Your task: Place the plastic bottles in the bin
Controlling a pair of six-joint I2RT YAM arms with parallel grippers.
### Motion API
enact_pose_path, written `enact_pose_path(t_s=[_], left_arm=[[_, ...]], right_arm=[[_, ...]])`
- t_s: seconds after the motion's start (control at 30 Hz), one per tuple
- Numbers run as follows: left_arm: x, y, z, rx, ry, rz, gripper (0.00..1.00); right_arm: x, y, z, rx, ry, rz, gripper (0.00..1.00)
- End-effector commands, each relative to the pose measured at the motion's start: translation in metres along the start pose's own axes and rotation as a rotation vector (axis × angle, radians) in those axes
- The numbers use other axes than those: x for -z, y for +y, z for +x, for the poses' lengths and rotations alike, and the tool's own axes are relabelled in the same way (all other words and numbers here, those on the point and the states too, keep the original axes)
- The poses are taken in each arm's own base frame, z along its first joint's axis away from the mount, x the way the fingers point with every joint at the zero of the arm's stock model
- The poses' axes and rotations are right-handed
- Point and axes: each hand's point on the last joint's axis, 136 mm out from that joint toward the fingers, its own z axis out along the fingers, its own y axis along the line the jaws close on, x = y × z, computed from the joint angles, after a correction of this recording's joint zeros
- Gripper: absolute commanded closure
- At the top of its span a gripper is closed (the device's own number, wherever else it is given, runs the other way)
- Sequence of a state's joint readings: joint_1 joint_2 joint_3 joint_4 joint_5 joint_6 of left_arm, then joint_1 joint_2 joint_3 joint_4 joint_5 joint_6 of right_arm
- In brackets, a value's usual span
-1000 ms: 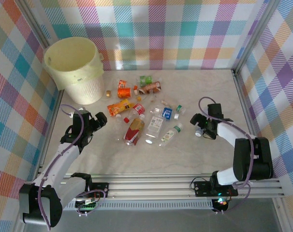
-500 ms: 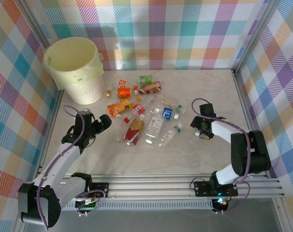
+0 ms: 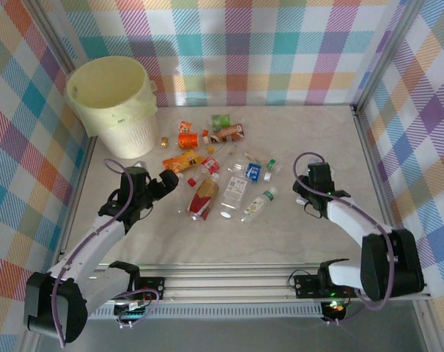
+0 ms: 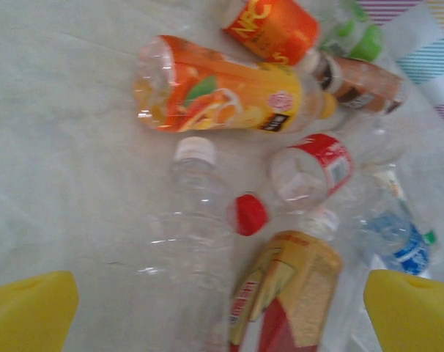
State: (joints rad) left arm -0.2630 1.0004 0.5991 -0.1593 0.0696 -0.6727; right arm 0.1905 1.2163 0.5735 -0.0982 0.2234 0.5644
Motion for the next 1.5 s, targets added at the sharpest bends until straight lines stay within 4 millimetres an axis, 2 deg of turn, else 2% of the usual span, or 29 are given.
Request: enact_pose_path(t_s=[0.0, 0.17, 0.43, 0.5, 0.63, 0.73, 0.8, 0.97, 1.2, 1.3, 1.47], left_arm=[[0.002, -0.044, -0.008, 0.001, -0.01, 0.157, 0.0], [0.004, -0.094, 0.001, -0.074, 0.052, 0.309, 0.0], [0.019, -0.191, 0.032, -0.225, 0.201, 0.616, 0.0], [0.022, -0.209, 0.038, -0.257, 0.215, 0.663, 0.0], [0.018, -0.232, 0.047, -0.276, 0.253, 0.694, 0.0], [0.016, -0.249, 0.051, -0.289, 0.258, 0.72, 0.0], [0.014, -0.256, 0.052, -0.311, 0.243, 0.716, 0.0], [-0.002, -0.254, 0.046, -0.285, 0.188, 0.65, 0.0], [-0.001, -0.27, 0.056, -0.295, 0.245, 0.709, 0.05], [-0.002, -0.272, 0.059, -0.305, 0.251, 0.706, 0.12], [-0.003, -0.268, 0.059, -0.313, 0.241, 0.673, 0.3]], right_arm=[[0.021, 0.038, -0.014, 0.067, -0.076, -0.211, 0.46], [0.064, 0.094, -0.008, 0.186, -0.091, -0.532, 0.46], [0.119, 0.16, 0.009, 0.293, -0.059, -0.903, 0.46], [0.13, 0.173, 0.014, 0.319, -0.031, -0.988, 0.46], [0.15, 0.197, 0.022, 0.365, -0.005, -1.119, 0.46], [0.157, 0.209, 0.028, 0.399, 0.009, -1.155, 0.46], [0.16, 0.214, 0.031, 0.418, 0.013, -1.169, 0.45], [0.169, 0.222, 0.038, 0.462, 0.022, -1.218, 0.45], [0.168, 0.23, 0.046, 0.487, 0.045, -1.228, 0.45], [0.164, 0.234, 0.046, 0.49, 0.049, -1.226, 0.45], [0.159, 0.239, 0.047, 0.502, 0.067, -1.213, 0.45]])
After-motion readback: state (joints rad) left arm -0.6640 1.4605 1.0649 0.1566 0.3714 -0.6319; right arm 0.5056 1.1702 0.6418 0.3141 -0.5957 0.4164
